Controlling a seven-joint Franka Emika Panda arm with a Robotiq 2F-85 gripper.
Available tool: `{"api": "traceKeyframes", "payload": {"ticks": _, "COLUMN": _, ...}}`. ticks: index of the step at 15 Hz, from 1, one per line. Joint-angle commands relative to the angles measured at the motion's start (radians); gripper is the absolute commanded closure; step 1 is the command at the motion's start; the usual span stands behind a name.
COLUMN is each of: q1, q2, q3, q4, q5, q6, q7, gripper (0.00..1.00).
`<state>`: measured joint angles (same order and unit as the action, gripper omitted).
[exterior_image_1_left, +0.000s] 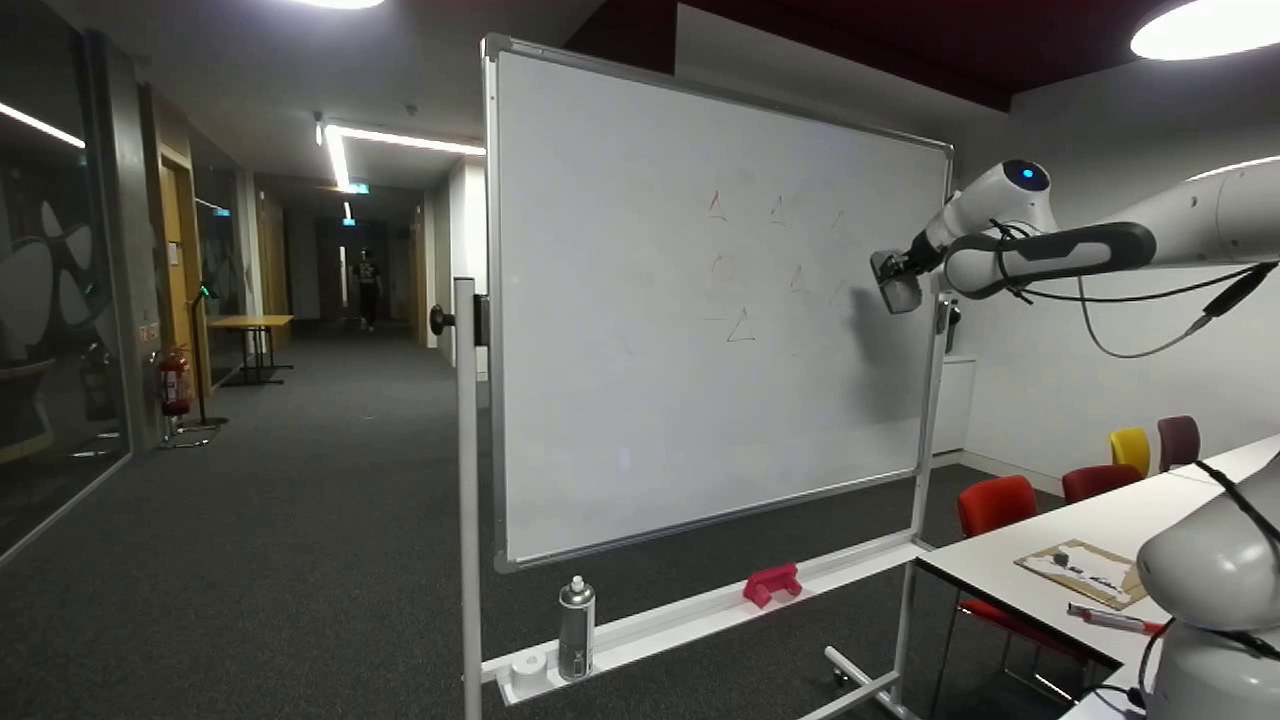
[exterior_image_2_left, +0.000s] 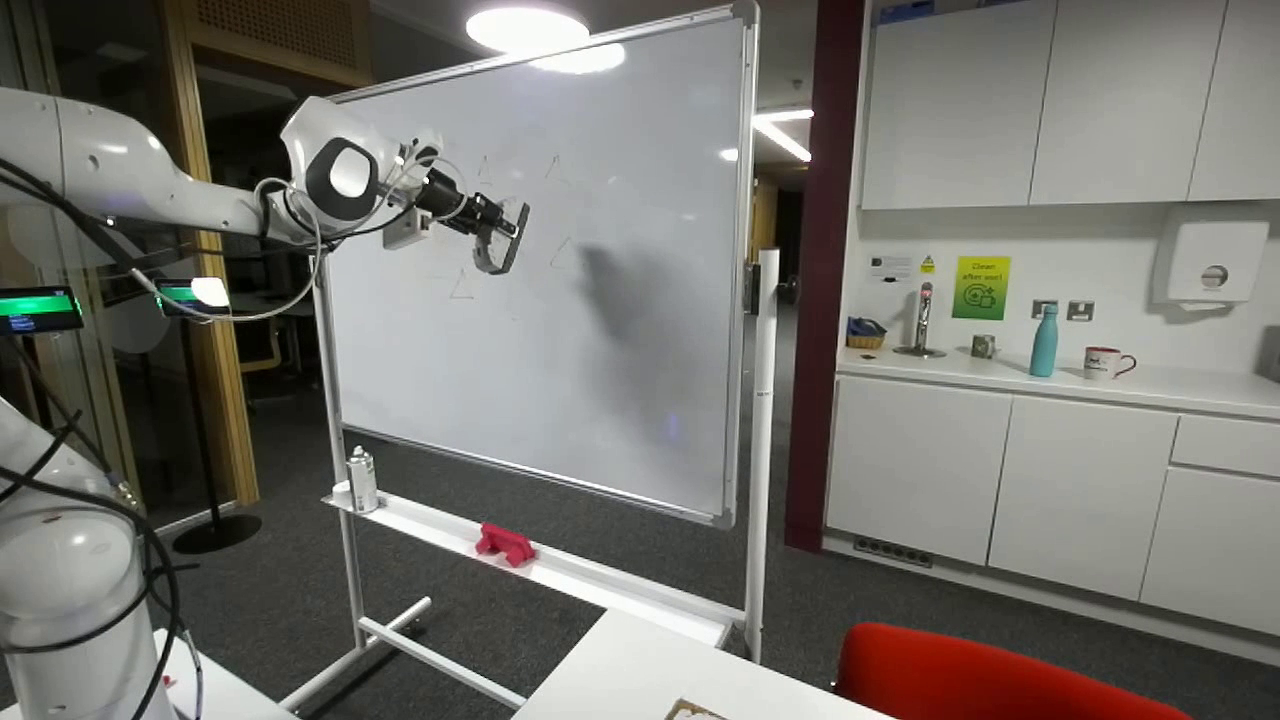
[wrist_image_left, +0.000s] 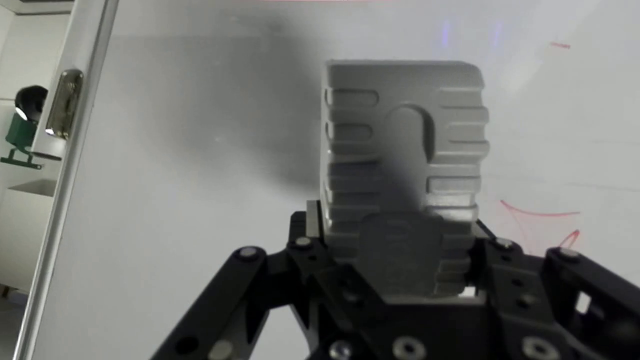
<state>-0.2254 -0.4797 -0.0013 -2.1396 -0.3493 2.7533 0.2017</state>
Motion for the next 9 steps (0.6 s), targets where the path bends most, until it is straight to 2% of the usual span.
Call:
{"api": "traceKeyframes", "payload": {"ticks": 1, "q1": 0.039, "q2": 0.073, "q3": -0.037, "q4": 0.102, "q5": 0.071, "q6": 0.065, "q7": -0.097, "gripper": 0.65}}
{"api": "traceKeyframes", "payload": {"ticks": 3, "q1": 0.019, "q2": 0.092, "q3": -0.025, "q4": 0.122, "q5": 0.086, "q6": 0.064, "q7": -0.076, "gripper": 0.65}}
{"api": "traceKeyframes", "payload": {"ticks": 4, "q1": 0.003, "q2": 0.05, "q3": -0.008, "q4": 0.071, "q5": 0.071, "q6": 0.037, "q7": -0.061, "gripper": 0.65}}
{"api": "traceKeyframes", "payload": {"ticks": 5, "q1": 0.003, "q2": 0.057, "q3": -0.009, "q4": 0.075, "q5": 0.072, "q6": 0.036, "q7": -0.06, "gripper": 0.4}}
{"api": "traceKeyframes", "payload": {"ticks": 7, "q1": 0.003, "q2": 0.058, "q3": -0.008, "q4": 0.069, "q5": 0.071, "q6": 0.036, "q7": -0.06, "gripper": 0.4}}
{"api": "traceKeyframes", "payload": {"ticks": 8, "q1": 0.003, "q2": 0.058, "q3": -0.008, "q4": 0.069, "q5": 0.071, "q6": 0.036, "q7": -0.06, "gripper": 0.65}}
{"api": "traceKeyframes", "payload": {"ticks": 9, "q1": 0.02, "q2": 0.057, "q3": -0.018, "q4": 0.053, "q5": 0.078, "q6": 0.084, "q7": -0.079, "gripper": 0.65}}
